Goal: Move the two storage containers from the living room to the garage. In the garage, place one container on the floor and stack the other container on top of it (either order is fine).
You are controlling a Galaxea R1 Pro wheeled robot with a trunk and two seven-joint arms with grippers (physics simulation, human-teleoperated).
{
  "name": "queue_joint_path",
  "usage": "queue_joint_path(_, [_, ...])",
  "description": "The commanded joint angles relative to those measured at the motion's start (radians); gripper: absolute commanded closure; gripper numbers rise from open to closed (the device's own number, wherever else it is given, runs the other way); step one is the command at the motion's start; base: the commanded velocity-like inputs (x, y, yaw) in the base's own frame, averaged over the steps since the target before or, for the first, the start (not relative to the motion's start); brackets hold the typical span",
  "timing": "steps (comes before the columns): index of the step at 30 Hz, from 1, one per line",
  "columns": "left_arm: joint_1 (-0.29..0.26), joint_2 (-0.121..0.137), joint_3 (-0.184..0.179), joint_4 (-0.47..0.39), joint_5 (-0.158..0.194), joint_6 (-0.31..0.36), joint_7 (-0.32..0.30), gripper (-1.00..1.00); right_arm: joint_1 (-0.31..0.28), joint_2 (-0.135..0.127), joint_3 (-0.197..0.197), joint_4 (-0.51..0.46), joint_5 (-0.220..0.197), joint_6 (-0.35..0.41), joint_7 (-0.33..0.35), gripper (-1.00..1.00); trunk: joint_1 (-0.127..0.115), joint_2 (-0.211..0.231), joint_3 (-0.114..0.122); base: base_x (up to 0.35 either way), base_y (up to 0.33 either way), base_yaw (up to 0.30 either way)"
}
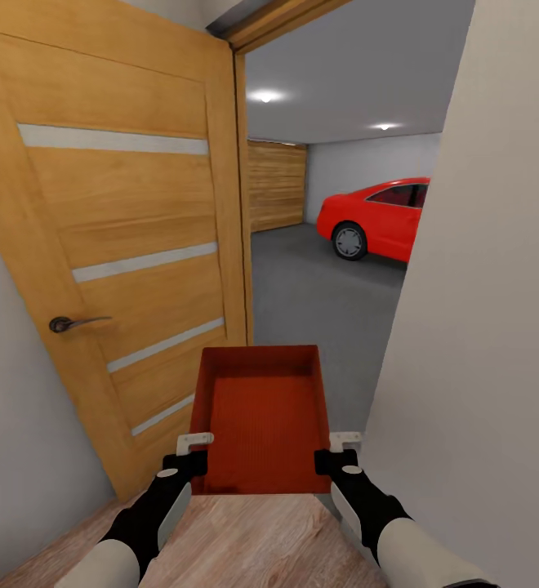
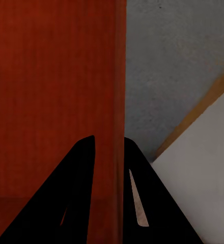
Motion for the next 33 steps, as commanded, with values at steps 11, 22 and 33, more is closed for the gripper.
queue_joint_path(11, [-0.001, 0.001, 0.018, -0.023, 0.043, -0.042, 0.013, 1.00, 0.000, 0.000, -0.015, -0.001, 0.003, 0.006, -0.013, 1.00, 0.001, -0.002, -0.002, 0.192, 0.251, -0.076])
queue_joint_path(22, [-0.001, 0.001, 0.018, -0.024, 0.043, -0.042, 0.013, 1.00, 0.000, 0.000, -0.015, -0.001, 0.003, 0.006, -0.013, 1.00, 0.001, -0.002, -0.002, 0.194, 0.185, -0.243])
queue_joint_path(33, [-0.001, 0.001, 0.018, -0.024, 0.043, -0.042, 0.013, 1.00, 0.000, 0.001, -0.015, -0.001, 0.003, 0.006, -0.013, 1.00, 0.001, -0.002, -0.002, 0.188, 0.163, -0.246])
